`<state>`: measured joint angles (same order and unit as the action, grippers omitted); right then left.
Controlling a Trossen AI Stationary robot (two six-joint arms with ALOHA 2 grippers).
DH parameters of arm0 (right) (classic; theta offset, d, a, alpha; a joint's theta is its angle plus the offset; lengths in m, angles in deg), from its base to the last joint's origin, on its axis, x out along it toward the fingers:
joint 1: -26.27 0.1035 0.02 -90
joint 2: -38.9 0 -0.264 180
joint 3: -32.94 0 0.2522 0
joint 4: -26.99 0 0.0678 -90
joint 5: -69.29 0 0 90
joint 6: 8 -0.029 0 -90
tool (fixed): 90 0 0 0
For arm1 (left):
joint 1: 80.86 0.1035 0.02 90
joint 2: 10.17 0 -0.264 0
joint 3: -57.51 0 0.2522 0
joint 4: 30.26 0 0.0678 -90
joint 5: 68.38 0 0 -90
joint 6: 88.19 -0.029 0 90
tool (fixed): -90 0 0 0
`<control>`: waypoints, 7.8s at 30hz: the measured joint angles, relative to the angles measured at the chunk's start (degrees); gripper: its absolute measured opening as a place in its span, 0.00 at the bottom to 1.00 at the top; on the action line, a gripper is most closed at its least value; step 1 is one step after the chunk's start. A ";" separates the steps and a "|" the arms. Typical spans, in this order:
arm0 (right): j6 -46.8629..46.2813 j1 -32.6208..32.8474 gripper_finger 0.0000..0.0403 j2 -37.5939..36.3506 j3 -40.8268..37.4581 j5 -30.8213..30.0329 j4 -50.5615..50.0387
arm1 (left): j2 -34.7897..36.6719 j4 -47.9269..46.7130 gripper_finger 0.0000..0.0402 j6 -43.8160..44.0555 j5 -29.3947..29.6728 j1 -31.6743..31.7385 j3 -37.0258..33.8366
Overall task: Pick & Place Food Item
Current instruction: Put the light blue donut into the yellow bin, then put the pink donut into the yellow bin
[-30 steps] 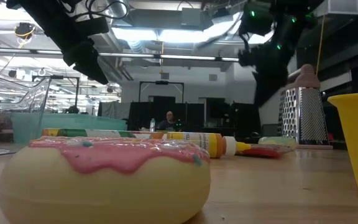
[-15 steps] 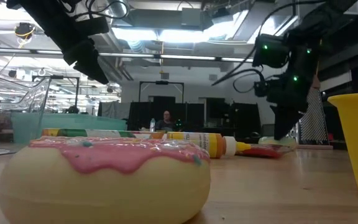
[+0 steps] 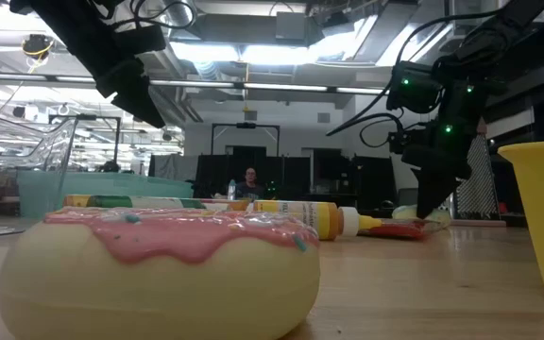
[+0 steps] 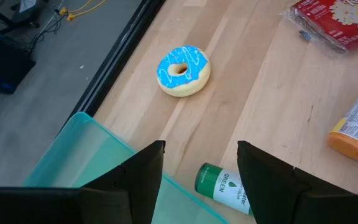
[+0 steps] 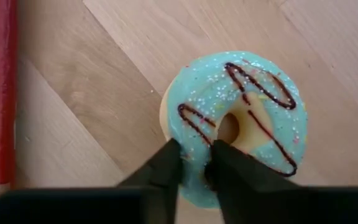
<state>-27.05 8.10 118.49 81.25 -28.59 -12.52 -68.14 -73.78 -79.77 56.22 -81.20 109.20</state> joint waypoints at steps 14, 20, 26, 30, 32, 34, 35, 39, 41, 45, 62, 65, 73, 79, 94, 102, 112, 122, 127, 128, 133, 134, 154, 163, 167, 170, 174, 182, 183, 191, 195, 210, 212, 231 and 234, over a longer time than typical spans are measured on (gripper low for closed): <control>0.16 0.00 0.02 0.09 4.61 2.99 0.56 | 0.00 0.00 0.50 -0.02 -0.01 0.01 0.00; 3.00 1.15 0.02 0.09 12.57 6.26 0.66 | 0.00 0.00 0.50 -0.06 0.00 0.01 0.00; 5.02 6.62 0.02 0.07 19.68 13.04 -0.88 | 0.01 0.00 0.50 -0.01 0.03 0.02 0.00; 5.12 13.50 0.02 0.07 20.98 13.47 -3.21 | 0.00 0.00 0.50 0.30 0.03 0.02 0.00; 3.43 18.22 0.02 0.07 20.98 12.41 -3.70 | 0.00 0.00 0.50 0.43 0.04 0.00 0.00; 0.94 23.19 0.01 0.07 20.98 9.65 -4.07 | 0.02 0.02 0.50 0.45 0.02 0.02 0.00; -0.66 25.49 0.01 0.07 20.98 8.50 -4.38 | 0.02 0.02 0.50 0.46 -0.03 0.02 0.00; -9.26 34.12 0.01 0.07 20.98 5.69 -4.71 | 0.02 0.24 0.50 1.30 -0.05 0.02 0.00; -14.21 38.16 0.01 0.07 20.98 4.44 -5.11 | 0.02 0.31 0.50 1.55 -0.08 0.02 0.00; -24.60 45.52 0.01 0.07 20.98 2.57 -5.79 | 0.02 1.53 0.50 1.50 -0.10 0.02 0.00; -43.61 60.04 0.01 0.48 20.70 -1.79 -5.45 | 0.02 3.07 0.50 1.47 -1.20 0.02 0.04; -45.11 60.19 0.01 1.77 19.30 -0.37 -5.06 | 0.02 3.08 0.50 1.43 -1.21 0.02 0.04; -45.26 60.19 0.01 8.20 17.64 6.86 -0.82 | 0.02 3.08 0.50 1.39 -1.24 0.00 0.04; -43.78 59.55 0.01 11.16 17.62 7.36 -0.16 | 0.02 3.26 0.50 1.45 -1.23 0.02 0.04; -43.33 57.33 0.14 14.14 17.62 2.61 1.87 | 0.02 3.45 0.50 1.50 -1.25 0.02 0.04; -43.53 57.35 0.47 14.14 17.64 5.32 3.32 | 0.02 3.47 0.50 1.50 -1.28 0.00 0.04; -33.16 56.48 0.63 14.14 24.29 3.63 4.69 | 0.02 4.20 0.50 1.41 -1.28 0.02 0.04; -7.56 50.12 0.53 13.97 40.51 -22.60 -2.85 | 0.02 7.60 0.50 0.88 -2.35 0.02 0.04; -8.80 42.88 0.48 15.48 38.78 -10.00 0.92 | 0.02 7.64 0.50 1.36 -5.84 0.00 0.04; -8.79 41.98 0.47 16.71 38.38 -6.82 2.54 | 0.02 7.56 0.50 1.36 -5.93 0.00 0.04; -8.75 40.26 0.46 24.01 39.65 5.60 7.30 | 0.02 7.27 0.50 0.86 -5.86 0.00 0.02; -8.75 40.25 0.46 25.82 40.56 6.87 7.43 | 0.02 7.29 0.50 0.55 -5.95 0.00 0.02; -19.43 43.12 0.45 44.08 58.36 7.64 3.92 | 0.02 6.01 0.50 -5.80 -7.09 0.00 0.00; -27.48 45.34 0.45 44.76 58.36 4.79 4.92 | 0.02 6.03 0.50 -9.04 -8.81 0.07 0.00; -30.57 46.48 0.45 44.76 58.36 4.36 4.87 | 0.02 6.01 0.50 -9.89 -8.81 0.07 0.00; -32.44 47.01 0.45 44.76 58.36 3.39 4.87 | 0.02 6.01 0.50 -10.11 -8.82 0.07 0.00; -33.14 47.25 0.45 45.51 58.48 3.36 4.84 | 0.02 6.01 0.50 -10.13 -8.82 0.07 0.00; -32.89 46.86 0.45 48.87 58.44 5.74 3.38 | 0.00 6.05 0.50 -9.81 -8.82 0.07 0.00; -32.75 46.79 0.45 49.15 58.42 5.77 2.59 | 0.01 5.97 0.50 -9.68 -8.81 0.07 0.00; -31.30 46.29 0.43 50.05 58.42 4.83 2.92 | 0.00 5.92 0.50 -9.08 -8.82 0.07 0.00; -30.13 45.69 0.29 50.03 58.42 4.53 3.08 | 0.00 5.97 0.50 -9.10 -8.82 0.07 0.00; -24.77 42.92 0.03 42.42 58.23 -1.41 4.30 | 0.00 5.97 0.50 -9.17 -9.02 0.07 0.00; -23.46 42.80 0.03 39.76 58.25 -2.83 3.38 | 0.00 5.97 0.50 -9.17 -9.02 0.07 0.00; -60.40 55.60 0.03 28.80 58.31 -12.23 -37.53 | 0.00 7.56 0.50 -9.24 -9.02 0.07 0.00; -65.57 57.49 0.03 28.81 58.24 -12.27 -40.39 | 0.00 7.48 0.50 -9.24 -9.13 0.07 0.00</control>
<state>-92.62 65.59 147.30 139.49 -40.86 -52.91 -68.14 -66.30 -89.01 47.09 -81.13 109.20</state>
